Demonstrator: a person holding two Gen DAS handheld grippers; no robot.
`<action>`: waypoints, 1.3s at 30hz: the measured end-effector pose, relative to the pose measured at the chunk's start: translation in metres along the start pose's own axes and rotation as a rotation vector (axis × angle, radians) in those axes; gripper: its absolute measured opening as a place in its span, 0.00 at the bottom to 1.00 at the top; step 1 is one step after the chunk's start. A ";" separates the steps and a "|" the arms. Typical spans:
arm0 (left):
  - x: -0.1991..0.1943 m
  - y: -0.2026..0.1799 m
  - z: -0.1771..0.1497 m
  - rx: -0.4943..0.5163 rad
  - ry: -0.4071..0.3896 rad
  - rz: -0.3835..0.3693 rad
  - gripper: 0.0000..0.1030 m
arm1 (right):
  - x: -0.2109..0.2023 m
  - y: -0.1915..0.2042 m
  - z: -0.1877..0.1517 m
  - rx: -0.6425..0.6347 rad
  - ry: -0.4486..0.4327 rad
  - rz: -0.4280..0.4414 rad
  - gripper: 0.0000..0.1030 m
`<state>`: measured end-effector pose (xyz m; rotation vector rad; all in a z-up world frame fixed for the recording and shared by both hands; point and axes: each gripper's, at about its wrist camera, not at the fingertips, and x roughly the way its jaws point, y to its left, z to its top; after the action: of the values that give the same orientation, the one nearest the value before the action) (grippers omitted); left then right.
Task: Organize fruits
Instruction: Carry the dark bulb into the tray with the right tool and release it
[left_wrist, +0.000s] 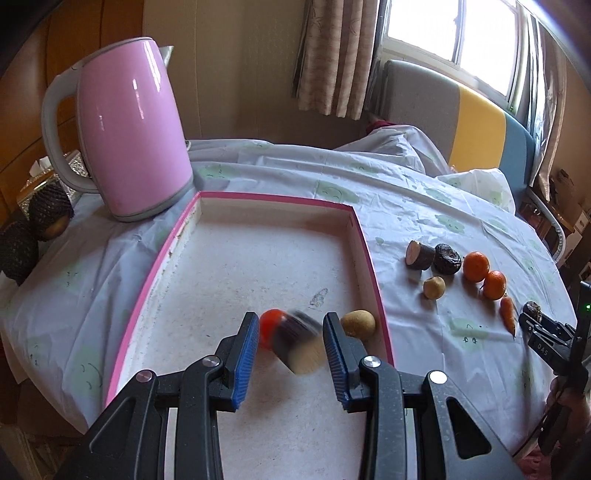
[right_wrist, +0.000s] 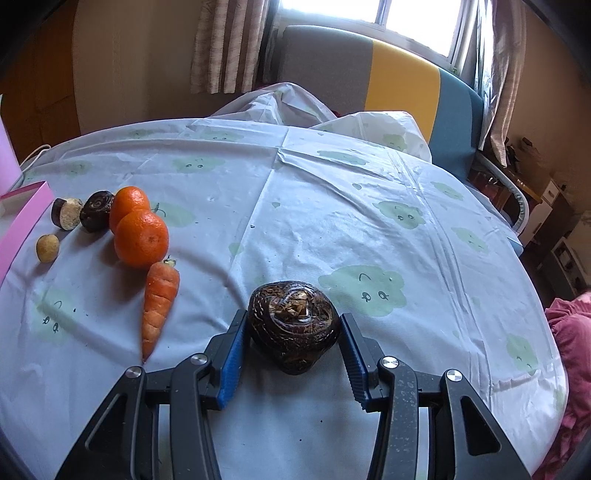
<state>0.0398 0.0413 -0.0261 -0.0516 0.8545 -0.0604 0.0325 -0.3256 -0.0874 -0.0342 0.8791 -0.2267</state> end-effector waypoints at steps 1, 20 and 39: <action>-0.002 0.002 0.000 -0.004 -0.002 0.000 0.35 | 0.000 0.000 0.000 0.002 0.001 -0.003 0.47; -0.019 0.031 -0.015 -0.038 -0.022 0.061 0.36 | -0.062 0.077 0.014 -0.069 -0.062 0.255 0.47; -0.019 0.045 -0.018 -0.070 -0.017 0.072 0.36 | -0.087 0.222 0.031 -0.272 -0.047 0.584 0.47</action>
<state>0.0151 0.0874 -0.0264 -0.0869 0.8409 0.0378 0.0427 -0.0931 -0.0287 -0.0340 0.8333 0.4376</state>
